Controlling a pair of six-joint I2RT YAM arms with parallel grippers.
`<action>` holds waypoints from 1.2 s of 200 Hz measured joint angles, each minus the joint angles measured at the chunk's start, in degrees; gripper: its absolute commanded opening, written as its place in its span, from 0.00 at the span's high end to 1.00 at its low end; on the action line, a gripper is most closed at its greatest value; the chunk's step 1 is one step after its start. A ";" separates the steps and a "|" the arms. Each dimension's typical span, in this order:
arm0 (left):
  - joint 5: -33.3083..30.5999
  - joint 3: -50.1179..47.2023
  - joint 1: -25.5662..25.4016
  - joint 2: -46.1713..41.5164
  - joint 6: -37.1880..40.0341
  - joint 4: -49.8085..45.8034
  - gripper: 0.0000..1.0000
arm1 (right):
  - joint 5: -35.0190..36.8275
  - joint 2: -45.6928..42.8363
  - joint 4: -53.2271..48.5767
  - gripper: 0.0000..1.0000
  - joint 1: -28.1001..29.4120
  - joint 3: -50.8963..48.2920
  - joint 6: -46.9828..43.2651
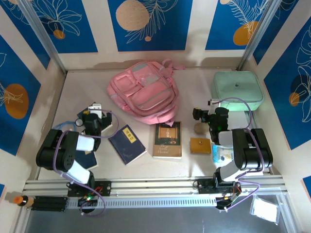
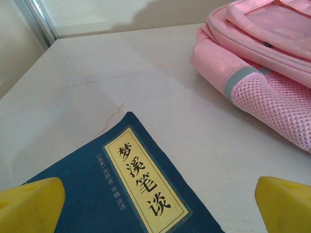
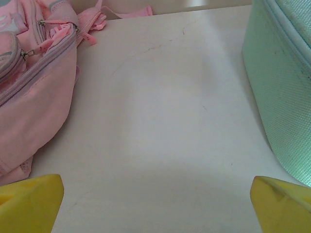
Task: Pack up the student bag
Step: Rotate the student bag at the top-center of the table.
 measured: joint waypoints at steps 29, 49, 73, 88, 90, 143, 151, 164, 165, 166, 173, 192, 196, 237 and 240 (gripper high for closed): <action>0.28 0.00 0.00 0.00 0.02 0.00 0.00 | 0.00 0.00 0.00 0.01 0.00 0.00 0.00; 0.46 0.00 0.00 0.00 0.02 0.00 0.00 | 0.00 0.00 0.00 0.01 0.00 0.02 0.00; 0.46 0.00 0.00 0.00 0.02 0.00 0.00 | -0.02 0.00 0.00 0.01 0.00 0.02 0.02; 0.46 0.00 0.00 0.00 0.02 0.00 0.00 | -0.02 0.00 0.00 0.01 0.00 0.00 0.02; 0.46 0.00 0.00 0.00 0.02 0.00 0.00 | -0.02 0.00 0.00 0.01 0.00 0.00 0.02; 0.46 0.00 0.00 0.00 0.00 0.00 0.00 | -0.02 0.00 0.00 0.01 0.00 0.02 0.02; 0.46 0.00 0.00 0.00 0.00 0.00 0.00 | -0.02 0.00 0.00 0.01 0.00 0.02 0.02; 0.46 0.00 0.00 0.00 0.02 0.00 0.00 | -0.04 0.00 0.00 0.01 0.00 0.02 0.02; 0.46 0.00 0.00 0.00 0.00 0.00 0.00 | -0.04 0.00 0.00 0.01 0.00 0.02 0.02; 0.46 0.00 0.00 0.00 0.02 0.00 0.00 | -0.04 0.00 0.00 0.01 0.00 0.00 0.02; 0.46 0.00 0.00 0.00 0.00 0.00 0.00 | -0.02 0.00 0.00 0.01 0.00 0.02 0.02; 0.46 0.00 0.00 0.00 0.02 0.00 0.00 | -0.02 0.00 0.00 0.01 0.00 0.02 0.00; 0.44 0.00 0.00 0.00 0.00 0.00 0.00 | -0.02 0.00 0.00 0.01 0.00 0.02 0.00; 0.46 0.00 0.00 -0.24 0.02 -0.48 0.00 | 0.44 -3.85 -6.12 0.01 1.07 1.31 -0.57; 0.46 0.00 0.00 -0.31 0.02 -0.48 0.00 | 0.55 -4.66 -6.80 0.01 1.18 1.55 -0.66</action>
